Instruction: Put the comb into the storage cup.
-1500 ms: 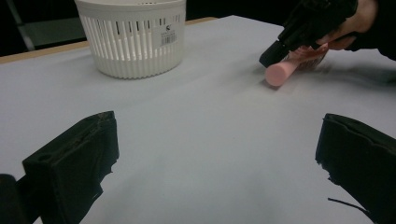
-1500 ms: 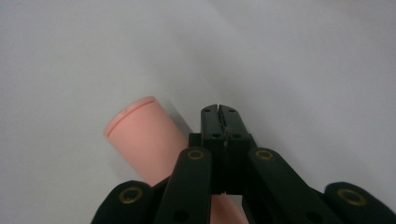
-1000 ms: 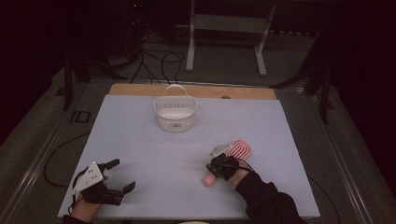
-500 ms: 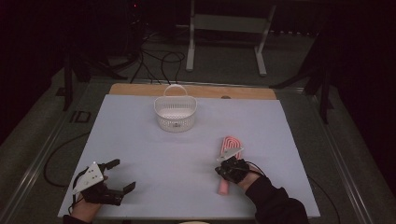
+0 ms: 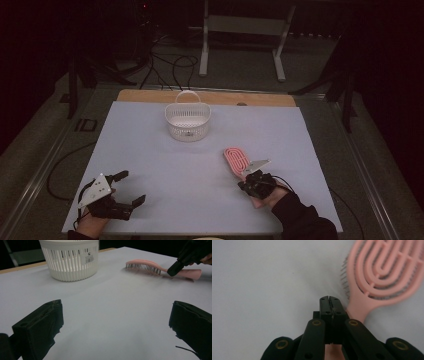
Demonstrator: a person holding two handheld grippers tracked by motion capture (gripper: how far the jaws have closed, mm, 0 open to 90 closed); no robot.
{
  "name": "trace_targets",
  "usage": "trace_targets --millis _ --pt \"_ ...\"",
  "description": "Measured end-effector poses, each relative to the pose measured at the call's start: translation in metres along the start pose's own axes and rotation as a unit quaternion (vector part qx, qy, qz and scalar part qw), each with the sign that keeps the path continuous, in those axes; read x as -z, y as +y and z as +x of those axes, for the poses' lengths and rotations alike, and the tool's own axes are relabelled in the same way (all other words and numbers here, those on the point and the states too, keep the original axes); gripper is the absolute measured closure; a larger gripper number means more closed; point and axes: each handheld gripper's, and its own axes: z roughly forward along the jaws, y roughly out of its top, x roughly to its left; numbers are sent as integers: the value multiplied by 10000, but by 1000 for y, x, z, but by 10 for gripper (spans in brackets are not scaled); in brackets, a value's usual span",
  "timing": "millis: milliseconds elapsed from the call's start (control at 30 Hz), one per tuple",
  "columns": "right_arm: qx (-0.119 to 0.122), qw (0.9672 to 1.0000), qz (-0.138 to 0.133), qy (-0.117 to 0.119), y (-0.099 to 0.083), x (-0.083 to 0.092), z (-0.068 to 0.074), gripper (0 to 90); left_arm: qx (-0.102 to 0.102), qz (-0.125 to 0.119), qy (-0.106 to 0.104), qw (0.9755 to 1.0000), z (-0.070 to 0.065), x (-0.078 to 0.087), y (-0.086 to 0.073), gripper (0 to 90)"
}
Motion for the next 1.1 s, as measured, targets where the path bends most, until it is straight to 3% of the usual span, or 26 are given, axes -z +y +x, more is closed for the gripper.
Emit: trace_targets --millis 633,800,1100 --pt "-76 10000 30 -29 -7 6 -9 900 -11 19 -1 10000 0 0 0 1" --pt "28 10000 -45 44 -4 12 -5 900 -9 24 -6 10000 0 -1 0 1" --pt "201 9997 -33 -106 1 23 -6 900 -3 13 0 10000 0 0 0 1"
